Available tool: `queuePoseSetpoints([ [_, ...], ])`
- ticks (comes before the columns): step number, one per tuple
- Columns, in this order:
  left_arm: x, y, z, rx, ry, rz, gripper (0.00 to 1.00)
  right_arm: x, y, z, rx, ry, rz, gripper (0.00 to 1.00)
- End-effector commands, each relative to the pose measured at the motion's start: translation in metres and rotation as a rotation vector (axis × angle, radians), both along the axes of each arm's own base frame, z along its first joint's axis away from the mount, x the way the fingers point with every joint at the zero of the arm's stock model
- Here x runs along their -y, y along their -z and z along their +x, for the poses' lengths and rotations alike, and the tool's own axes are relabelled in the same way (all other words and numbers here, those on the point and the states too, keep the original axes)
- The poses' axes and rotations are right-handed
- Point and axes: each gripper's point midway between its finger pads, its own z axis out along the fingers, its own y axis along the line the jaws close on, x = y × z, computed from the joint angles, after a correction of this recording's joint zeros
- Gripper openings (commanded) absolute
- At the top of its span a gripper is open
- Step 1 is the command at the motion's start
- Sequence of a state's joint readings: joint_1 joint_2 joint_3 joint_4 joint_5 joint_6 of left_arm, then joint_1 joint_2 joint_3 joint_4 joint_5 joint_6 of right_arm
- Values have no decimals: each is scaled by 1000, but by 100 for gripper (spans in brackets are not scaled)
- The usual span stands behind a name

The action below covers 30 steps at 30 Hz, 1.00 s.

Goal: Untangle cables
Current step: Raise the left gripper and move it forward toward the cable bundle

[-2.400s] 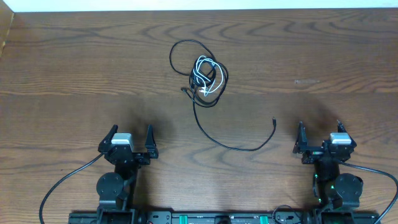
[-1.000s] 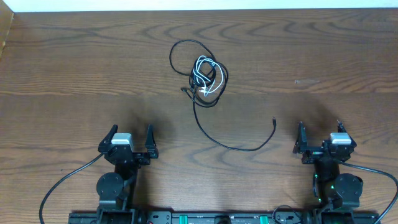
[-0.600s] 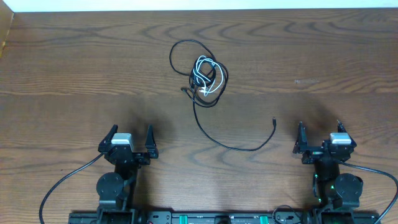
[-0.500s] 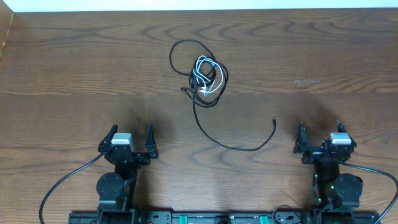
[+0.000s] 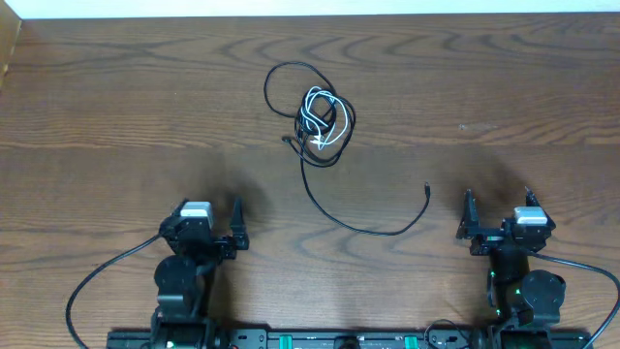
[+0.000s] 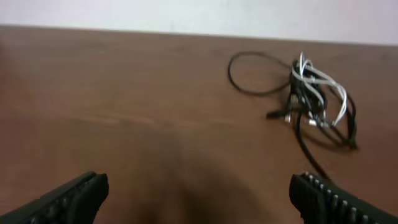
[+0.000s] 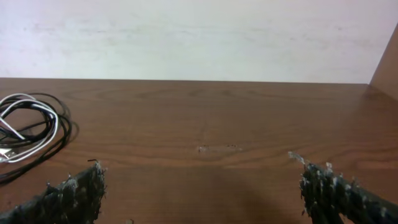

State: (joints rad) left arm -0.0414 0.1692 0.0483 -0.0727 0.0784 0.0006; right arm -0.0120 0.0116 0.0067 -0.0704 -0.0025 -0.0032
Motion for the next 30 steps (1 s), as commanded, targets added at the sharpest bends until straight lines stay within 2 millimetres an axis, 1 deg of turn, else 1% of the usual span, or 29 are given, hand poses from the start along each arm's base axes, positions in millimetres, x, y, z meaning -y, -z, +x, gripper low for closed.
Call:
queuePoseSetpoints([
  [1, 4, -13, 4, -18, 19, -2, 98, 4, 0, 0, 2, 19, 17, 99],
  [7, 4, -7, 10, -107, 19, 2, 98, 4, 0, 0, 2, 19, 17, 99],
  [11, 4, 0, 16, -182, 19, 4, 98, 4, 0, 0, 2, 19, 17, 99],
  [21, 8, 12, 26, -289, 39, -1, 98, 4, 0, 0, 2, 19, 17, 99],
  [30, 9, 19, 28, -397, 42, 0, 98, 4, 0, 0, 2, 20, 17, 99],
])
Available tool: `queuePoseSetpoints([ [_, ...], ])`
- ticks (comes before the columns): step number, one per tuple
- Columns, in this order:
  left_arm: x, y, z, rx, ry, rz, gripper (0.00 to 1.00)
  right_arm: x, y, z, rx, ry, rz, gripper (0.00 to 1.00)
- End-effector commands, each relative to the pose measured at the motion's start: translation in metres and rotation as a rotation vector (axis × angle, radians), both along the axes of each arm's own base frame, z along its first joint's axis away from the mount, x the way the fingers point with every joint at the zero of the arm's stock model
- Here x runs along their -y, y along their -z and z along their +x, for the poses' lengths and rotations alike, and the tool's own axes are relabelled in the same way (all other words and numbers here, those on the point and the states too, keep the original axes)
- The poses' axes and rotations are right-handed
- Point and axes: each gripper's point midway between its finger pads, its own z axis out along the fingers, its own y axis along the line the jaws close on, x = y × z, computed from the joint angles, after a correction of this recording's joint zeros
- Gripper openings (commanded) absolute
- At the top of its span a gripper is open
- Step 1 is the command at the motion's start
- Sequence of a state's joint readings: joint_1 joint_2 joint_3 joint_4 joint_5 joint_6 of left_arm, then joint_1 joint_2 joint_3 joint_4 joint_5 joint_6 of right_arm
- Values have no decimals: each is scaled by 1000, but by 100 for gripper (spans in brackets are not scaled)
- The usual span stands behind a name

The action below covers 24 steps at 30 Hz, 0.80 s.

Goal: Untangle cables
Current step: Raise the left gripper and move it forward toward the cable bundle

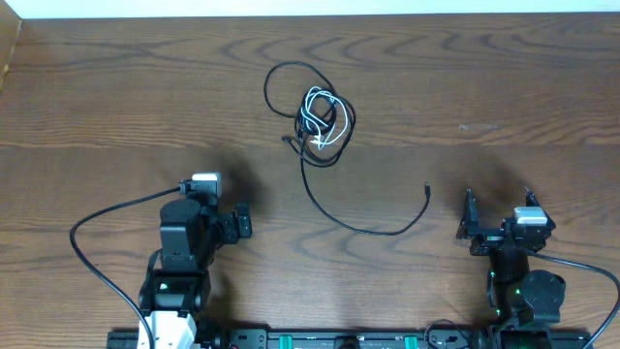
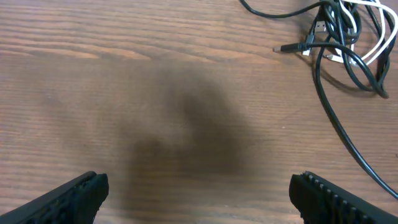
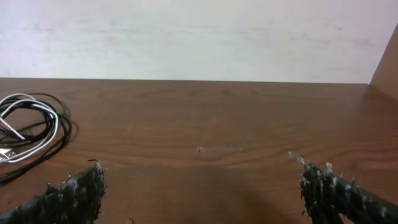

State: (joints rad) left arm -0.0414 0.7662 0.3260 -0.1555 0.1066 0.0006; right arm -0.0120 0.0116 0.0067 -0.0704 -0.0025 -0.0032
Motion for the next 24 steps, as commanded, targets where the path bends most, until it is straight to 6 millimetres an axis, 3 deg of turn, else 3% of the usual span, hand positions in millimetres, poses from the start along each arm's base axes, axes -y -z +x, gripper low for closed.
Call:
queuePoseSetpoints([
  [1, 4, -10, 8, 2, 16, -8, 98, 4, 0, 0, 2, 19, 17, 99],
  [24, 4, 6, 9, -235, 17, 0, 98, 4, 0, 0, 2, 19, 17, 99],
])
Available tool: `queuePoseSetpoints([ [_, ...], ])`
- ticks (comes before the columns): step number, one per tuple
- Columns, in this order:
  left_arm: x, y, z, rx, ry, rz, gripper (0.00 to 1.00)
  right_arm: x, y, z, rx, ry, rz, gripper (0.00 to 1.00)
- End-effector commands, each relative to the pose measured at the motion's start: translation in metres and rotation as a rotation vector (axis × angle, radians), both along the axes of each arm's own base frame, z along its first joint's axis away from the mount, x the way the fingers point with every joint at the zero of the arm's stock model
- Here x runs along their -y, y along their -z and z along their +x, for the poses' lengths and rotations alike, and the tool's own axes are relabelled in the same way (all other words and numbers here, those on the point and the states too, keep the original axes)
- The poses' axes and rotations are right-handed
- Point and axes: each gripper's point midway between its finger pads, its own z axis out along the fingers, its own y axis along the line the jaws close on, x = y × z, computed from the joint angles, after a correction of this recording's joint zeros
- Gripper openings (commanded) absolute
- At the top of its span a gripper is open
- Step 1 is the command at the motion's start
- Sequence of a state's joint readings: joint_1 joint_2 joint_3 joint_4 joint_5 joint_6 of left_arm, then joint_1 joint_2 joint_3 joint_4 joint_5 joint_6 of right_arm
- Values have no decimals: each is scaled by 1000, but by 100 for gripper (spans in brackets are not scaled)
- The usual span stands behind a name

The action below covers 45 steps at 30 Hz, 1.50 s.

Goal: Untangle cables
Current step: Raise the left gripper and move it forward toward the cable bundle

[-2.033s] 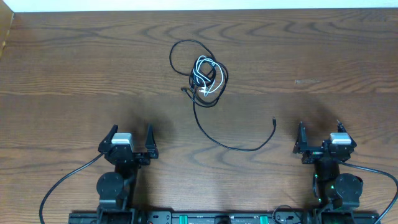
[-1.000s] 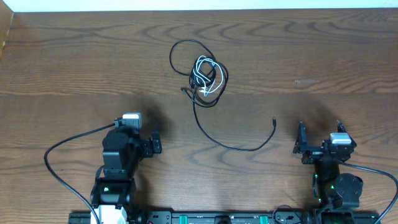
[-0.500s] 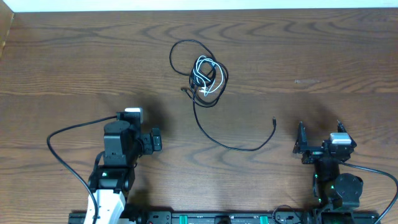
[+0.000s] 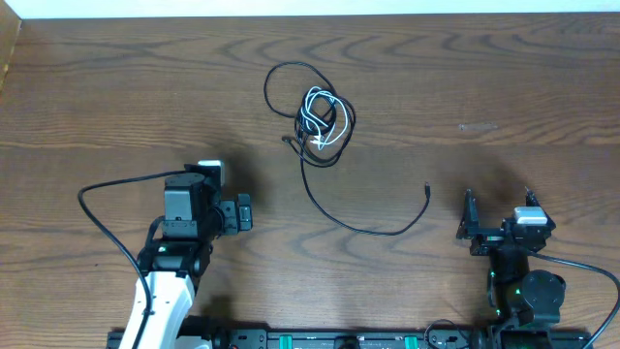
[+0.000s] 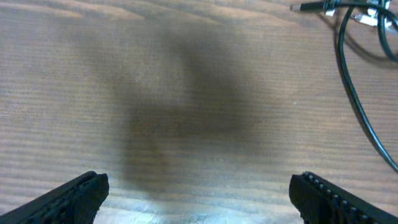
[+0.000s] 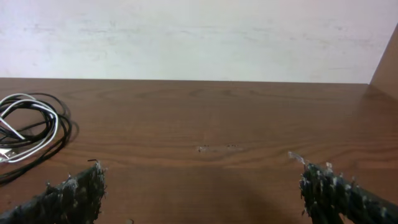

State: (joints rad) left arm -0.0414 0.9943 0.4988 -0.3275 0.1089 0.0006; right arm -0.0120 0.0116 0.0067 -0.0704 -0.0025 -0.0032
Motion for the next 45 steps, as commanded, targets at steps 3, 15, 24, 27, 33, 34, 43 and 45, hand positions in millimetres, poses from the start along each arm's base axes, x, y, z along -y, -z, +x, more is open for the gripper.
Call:
queuePoseSetpoints([
  [3, 4, -2, 7, -46, 15, -9, 98, 4, 0, 0, 2, 19, 17, 99],
  [15, 6, 20, 12, -242, 24, -11, 98, 4, 0, 0, 2, 19, 17, 99],
  [24, 6, 32, 12, -332, 30, -5, 98, 4, 0, 0, 2, 19, 17, 99],
  [27, 7, 36, 12, -361, 31, -6, 98, 4, 0, 0, 2, 19, 17, 99],
  [33, 8, 48, 12, -425, 34, -12, 98, 4, 0, 0, 2, 19, 17, 99],
  [34, 8, 49, 12, -432, 34, -12, 98, 4, 0, 0, 2, 19, 17, 99],
  [43, 9, 48, 17, -413, 34, -13, 98, 4, 0, 0, 2, 19, 17, 99],
  [45, 9, 48, 18, -409, 34, -13, 98, 4, 0, 0, 2, 19, 17, 99],
])
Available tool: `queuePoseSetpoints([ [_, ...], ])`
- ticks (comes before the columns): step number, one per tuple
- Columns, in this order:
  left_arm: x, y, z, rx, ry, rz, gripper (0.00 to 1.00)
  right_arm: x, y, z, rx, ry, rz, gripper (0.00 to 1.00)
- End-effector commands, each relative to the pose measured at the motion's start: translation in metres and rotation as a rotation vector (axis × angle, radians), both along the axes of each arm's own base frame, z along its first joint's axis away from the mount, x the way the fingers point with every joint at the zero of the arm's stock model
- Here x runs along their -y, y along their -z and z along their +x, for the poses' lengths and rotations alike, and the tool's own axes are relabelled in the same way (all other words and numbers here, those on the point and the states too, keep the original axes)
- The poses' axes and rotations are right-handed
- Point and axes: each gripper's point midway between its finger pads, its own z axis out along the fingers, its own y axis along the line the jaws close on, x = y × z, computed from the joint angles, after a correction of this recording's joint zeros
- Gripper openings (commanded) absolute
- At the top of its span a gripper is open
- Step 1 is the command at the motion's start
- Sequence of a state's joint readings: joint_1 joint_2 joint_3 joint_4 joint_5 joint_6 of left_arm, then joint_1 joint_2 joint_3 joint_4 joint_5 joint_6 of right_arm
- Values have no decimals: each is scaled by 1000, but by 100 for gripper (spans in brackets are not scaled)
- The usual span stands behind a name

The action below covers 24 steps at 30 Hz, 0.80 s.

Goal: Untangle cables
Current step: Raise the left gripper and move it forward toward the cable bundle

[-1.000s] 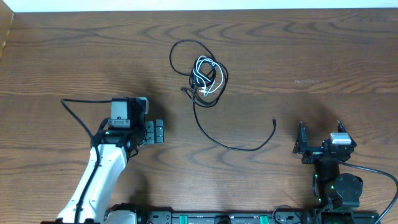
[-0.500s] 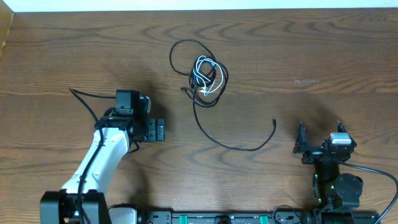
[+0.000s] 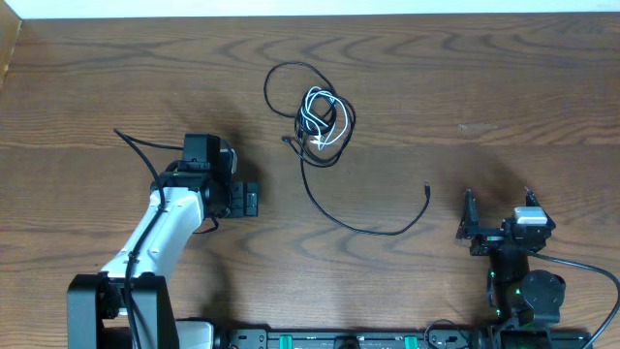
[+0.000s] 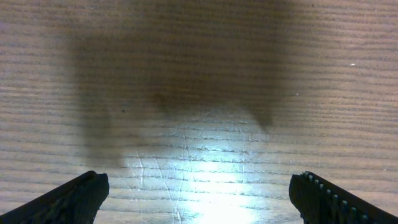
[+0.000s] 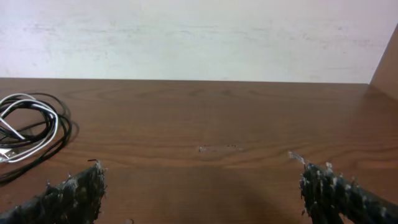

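Note:
The tangle (image 3: 323, 121) lies at the table's far middle: a black cable (image 3: 360, 229) with a loop and a long tail curving to the near right, wound around a white cable (image 3: 314, 100). The tangle's edge (image 5: 31, 127) shows at the left of the right wrist view. My left gripper (image 3: 242, 200) hangs open over bare wood, left of the black tail and nearer than the tangle; its wrist view shows only wood between the fingertips (image 4: 68, 199). My right gripper (image 3: 497, 208) stands open at the near right, nothing between its fingers (image 5: 74, 193).
The wooden table (image 3: 504, 87) runs to a pale wall (image 5: 199, 37) at the back. A small pale scuff (image 3: 477, 126) marks the wood at the right. The left arm's own cable (image 3: 145, 150) arcs over the table beside its wrist.
My left gripper has moved farther from the front edge and a little right, and now looks straight down. The black cable has dropped out of its wrist view. The right arm has not moved.
Both grippers first stood open near the front edge, the tangle far off in the left wrist view. The left gripper then stood farther out and tilted down at each moment, with less cable in its view. The cables and right arm have stayed put.

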State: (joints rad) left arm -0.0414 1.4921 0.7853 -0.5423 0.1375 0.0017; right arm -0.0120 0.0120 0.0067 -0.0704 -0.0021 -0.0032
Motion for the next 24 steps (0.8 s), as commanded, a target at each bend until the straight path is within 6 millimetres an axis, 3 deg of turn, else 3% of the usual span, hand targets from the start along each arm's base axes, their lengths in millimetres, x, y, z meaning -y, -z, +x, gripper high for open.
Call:
queuePoseSetpoints([
  [1, 3, -5, 8, 21, 19, -10, 98, 4, 0, 0, 2, 19, 17, 99],
  [7, 4, -8, 20, 71, 19, -11, 98, 4, 0, 0, 2, 19, 17, 99],
  [16, 4, -8, 20, 73, 19, -11, 98, 4, 0, 0, 2, 19, 16, 99],
  [24, 5, -21, 52, 213, 19, -16, 98, 4, 0, 0, 2, 19, 16, 99],
])
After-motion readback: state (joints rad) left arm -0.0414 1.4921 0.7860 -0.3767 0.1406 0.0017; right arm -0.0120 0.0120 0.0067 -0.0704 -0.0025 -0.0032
